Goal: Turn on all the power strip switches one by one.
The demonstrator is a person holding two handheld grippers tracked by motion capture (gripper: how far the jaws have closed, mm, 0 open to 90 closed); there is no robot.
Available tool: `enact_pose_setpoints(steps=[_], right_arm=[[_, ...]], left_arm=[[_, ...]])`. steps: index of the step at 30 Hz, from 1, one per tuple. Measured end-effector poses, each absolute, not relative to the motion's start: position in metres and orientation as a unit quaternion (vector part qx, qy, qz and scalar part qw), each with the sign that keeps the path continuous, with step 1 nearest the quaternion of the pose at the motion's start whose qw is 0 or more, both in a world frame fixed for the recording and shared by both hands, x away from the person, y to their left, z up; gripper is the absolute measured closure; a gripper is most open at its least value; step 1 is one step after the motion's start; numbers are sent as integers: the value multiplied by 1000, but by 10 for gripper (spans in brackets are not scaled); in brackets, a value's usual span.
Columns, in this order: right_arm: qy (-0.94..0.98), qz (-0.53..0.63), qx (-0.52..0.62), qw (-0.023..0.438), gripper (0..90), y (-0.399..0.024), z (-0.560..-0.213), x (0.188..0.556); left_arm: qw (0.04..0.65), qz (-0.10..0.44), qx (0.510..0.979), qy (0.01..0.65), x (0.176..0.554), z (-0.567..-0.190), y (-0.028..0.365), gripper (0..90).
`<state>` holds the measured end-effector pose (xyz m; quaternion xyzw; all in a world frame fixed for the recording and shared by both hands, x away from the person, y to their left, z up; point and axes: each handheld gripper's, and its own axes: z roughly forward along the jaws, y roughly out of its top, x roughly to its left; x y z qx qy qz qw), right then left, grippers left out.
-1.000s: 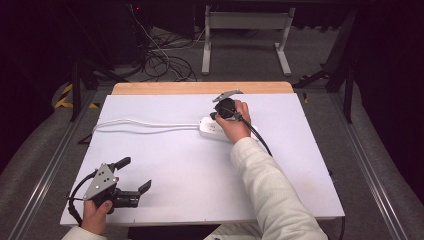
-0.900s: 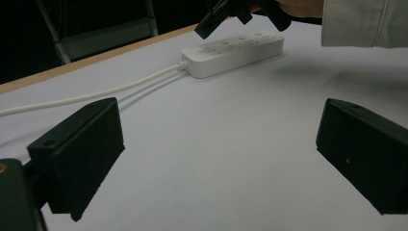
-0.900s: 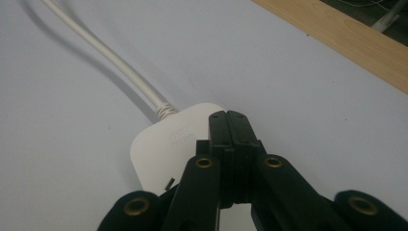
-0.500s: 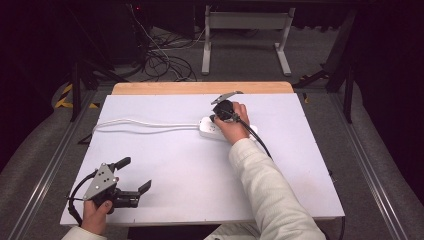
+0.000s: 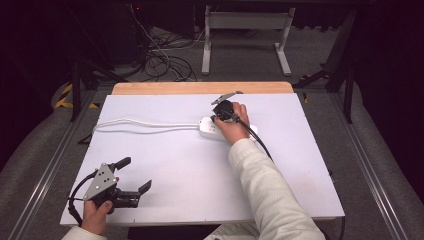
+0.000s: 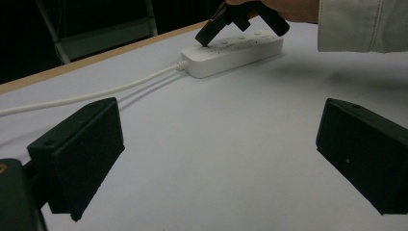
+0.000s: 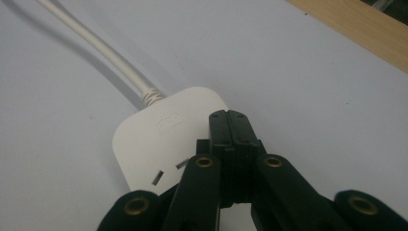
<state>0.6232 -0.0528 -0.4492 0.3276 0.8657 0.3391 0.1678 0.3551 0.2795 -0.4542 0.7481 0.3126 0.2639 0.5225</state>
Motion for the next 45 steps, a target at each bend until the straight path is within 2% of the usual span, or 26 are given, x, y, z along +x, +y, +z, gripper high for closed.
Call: enact_pose_setpoints(steps=[25,27,29,32,45], right_arm=[[862,339,341,161,900,-53,-453,623],[858,356,314,196,900,-51,-441,617],[843,402,301,191,900,-49,-424,610],[846,405,285,196,900,-47,-410,602],[841,426,274,189,900,-52,-395,590]], left_arm=[[525,259,747,315,355,-455,278,30],[525,260,748,313,356,-454,279,30],[525,260,746,316,356,-455,280,30],[525,260,746,317,357,-455,280,30],[524,263,746,315,356,-454,279,30]])
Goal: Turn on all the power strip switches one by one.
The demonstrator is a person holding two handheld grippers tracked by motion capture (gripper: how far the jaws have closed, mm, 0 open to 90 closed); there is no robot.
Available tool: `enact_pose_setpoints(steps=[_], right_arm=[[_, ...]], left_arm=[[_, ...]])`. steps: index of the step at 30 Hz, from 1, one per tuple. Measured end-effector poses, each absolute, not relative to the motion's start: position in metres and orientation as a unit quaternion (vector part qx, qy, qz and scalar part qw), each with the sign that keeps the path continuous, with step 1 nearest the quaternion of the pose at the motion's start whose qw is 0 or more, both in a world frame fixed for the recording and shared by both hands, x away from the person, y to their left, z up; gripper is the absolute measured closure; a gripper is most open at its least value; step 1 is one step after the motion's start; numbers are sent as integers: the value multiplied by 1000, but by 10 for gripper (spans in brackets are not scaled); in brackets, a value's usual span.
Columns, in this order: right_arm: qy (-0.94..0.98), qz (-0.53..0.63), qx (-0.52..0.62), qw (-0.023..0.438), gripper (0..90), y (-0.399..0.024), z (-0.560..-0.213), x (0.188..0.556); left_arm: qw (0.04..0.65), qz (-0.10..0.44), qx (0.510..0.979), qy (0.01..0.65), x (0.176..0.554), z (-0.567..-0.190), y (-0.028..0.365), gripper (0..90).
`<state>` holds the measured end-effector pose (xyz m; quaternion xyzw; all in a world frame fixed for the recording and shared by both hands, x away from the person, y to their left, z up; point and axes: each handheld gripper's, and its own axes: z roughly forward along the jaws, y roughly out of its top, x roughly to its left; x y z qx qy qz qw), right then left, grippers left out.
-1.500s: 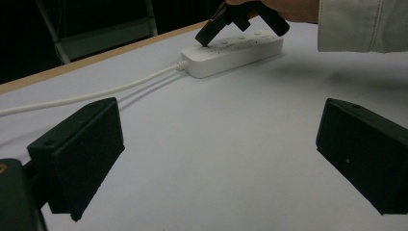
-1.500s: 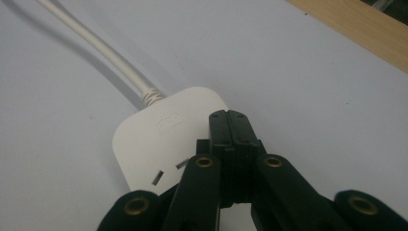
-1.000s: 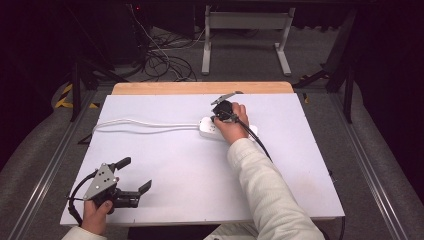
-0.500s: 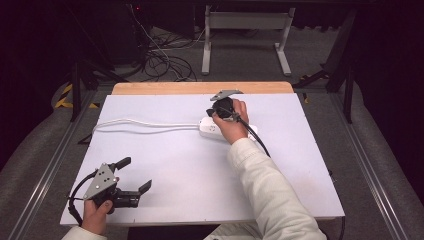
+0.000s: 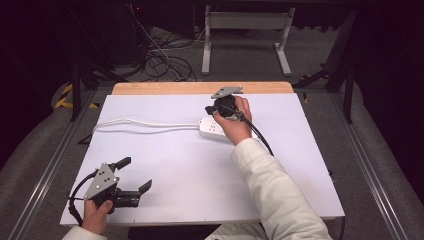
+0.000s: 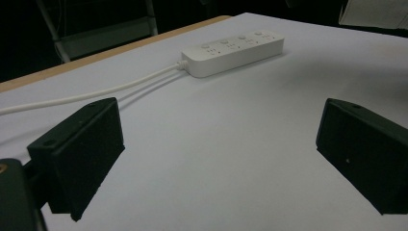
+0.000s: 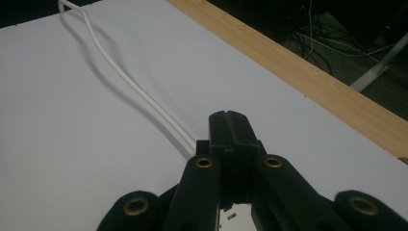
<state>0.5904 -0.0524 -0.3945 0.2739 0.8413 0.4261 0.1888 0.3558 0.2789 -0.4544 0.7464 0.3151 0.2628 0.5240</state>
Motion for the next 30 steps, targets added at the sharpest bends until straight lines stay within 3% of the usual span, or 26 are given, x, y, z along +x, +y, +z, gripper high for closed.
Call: enact_pose_setpoints(steps=[1,2,3,7,19,21,30], right_arm=[[842,427,272,188,900,-53,-394,590],[842,428,270,188,846,-53,-393,589],[840,430,273,186,728,-52,-393,588],[837,441,266,187,555,-54,-388,581],[823,478,247,185,492,-88,-370,548],[820,486,248,171,448,-96,-369,541],[793,521,252,188,254,-127,-366,506]], left_arm=[[525,261,746,316,356,-455,279,30],[526,260,745,317,355,-455,278,30],[526,260,745,317,355,-455,278,30],[525,262,746,315,356,-454,279,30],[523,261,746,319,357,-455,278,29],[522,261,746,320,357,-455,278,30],[523,264,745,320,357,-455,278,30]])
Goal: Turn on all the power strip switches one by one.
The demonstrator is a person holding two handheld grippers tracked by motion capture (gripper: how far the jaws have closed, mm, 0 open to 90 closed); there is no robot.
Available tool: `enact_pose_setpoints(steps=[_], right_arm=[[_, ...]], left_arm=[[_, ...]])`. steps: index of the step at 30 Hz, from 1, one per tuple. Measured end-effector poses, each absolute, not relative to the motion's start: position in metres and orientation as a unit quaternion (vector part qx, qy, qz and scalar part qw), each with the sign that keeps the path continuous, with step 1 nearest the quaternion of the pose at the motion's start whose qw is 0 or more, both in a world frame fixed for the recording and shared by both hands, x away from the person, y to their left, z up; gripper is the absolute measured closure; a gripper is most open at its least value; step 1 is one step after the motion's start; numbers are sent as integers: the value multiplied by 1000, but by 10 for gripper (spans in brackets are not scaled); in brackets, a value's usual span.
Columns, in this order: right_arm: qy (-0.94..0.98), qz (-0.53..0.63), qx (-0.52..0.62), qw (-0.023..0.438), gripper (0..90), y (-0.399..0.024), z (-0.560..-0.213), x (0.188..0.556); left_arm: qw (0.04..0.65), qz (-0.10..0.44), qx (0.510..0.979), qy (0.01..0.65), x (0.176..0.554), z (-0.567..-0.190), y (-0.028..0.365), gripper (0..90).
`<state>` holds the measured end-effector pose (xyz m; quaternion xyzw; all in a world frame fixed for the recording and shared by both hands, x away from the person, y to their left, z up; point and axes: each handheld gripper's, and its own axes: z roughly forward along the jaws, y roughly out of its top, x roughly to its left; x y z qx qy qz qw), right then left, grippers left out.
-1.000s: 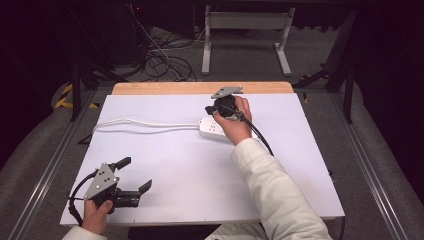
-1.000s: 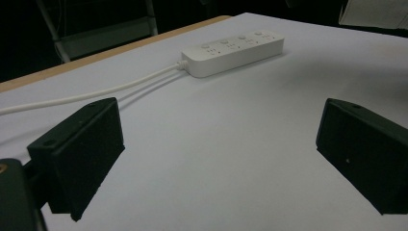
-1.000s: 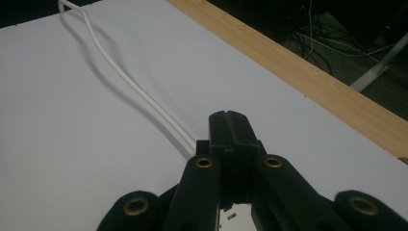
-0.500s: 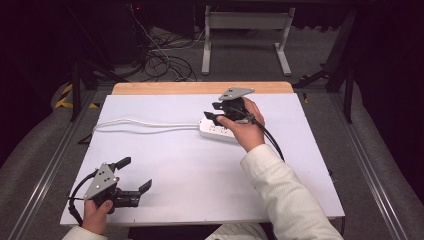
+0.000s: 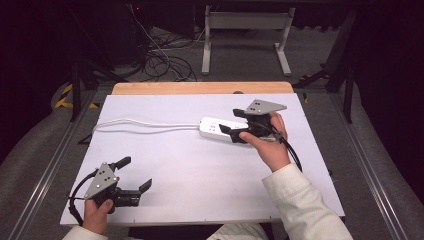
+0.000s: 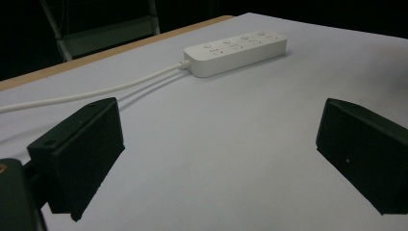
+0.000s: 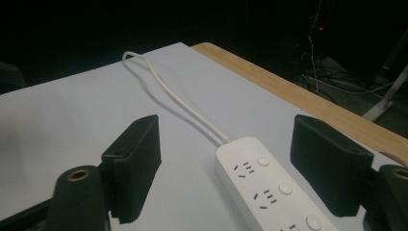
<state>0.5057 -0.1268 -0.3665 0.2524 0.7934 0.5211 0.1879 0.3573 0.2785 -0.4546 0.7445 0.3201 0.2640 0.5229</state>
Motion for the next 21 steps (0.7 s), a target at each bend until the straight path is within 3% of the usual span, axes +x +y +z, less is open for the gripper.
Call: enact_pose_setpoints(steps=[7,21], right_arm=[[777,547,258,177,148,-152,-378,480],[772,548,276,166,96,-198,-418,446]], left_arm=[[524,263,744,321,357,-455,278,30],[521,264,745,323,357,-455,278,29]])
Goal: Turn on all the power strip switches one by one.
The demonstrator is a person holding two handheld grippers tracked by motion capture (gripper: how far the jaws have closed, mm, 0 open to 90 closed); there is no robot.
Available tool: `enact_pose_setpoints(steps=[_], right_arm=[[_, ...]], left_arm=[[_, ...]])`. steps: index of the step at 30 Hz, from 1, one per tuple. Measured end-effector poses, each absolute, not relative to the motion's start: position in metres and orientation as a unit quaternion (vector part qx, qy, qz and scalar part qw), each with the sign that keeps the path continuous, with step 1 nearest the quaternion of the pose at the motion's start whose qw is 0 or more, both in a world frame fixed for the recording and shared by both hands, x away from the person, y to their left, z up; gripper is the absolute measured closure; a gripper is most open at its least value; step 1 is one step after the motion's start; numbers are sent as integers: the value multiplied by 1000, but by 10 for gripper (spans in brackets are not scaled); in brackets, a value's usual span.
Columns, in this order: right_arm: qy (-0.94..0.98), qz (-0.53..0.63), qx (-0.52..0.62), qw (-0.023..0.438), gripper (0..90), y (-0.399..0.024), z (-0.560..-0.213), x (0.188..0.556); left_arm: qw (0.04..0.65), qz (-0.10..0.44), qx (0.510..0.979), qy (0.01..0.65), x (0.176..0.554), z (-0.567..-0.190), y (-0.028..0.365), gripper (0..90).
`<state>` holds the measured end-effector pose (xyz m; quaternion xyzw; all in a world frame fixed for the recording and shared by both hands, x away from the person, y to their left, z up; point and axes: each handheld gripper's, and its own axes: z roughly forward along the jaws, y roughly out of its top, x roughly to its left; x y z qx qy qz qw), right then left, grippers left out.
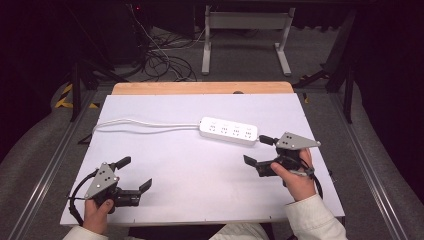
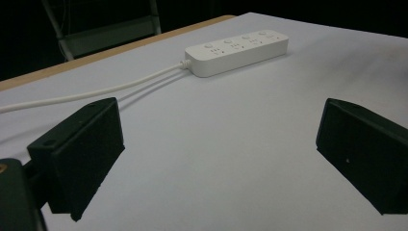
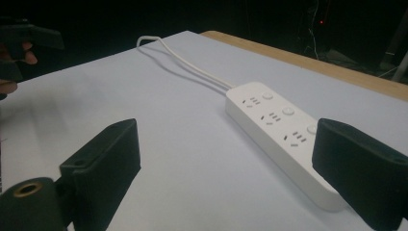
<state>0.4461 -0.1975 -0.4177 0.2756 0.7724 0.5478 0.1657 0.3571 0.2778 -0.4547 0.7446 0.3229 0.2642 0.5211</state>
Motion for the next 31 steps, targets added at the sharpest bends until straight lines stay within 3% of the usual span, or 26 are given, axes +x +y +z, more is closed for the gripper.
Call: enact_pose_setpoints(steps=[22,31], right_arm=[[788,527,280,151,75,-225,-485,416],[795,518,283,138,64,-228,-486,416]], left_arm=[[517,262,751,316,360,-458,278,30],[519,245,759,306,364,-465,278,29]])
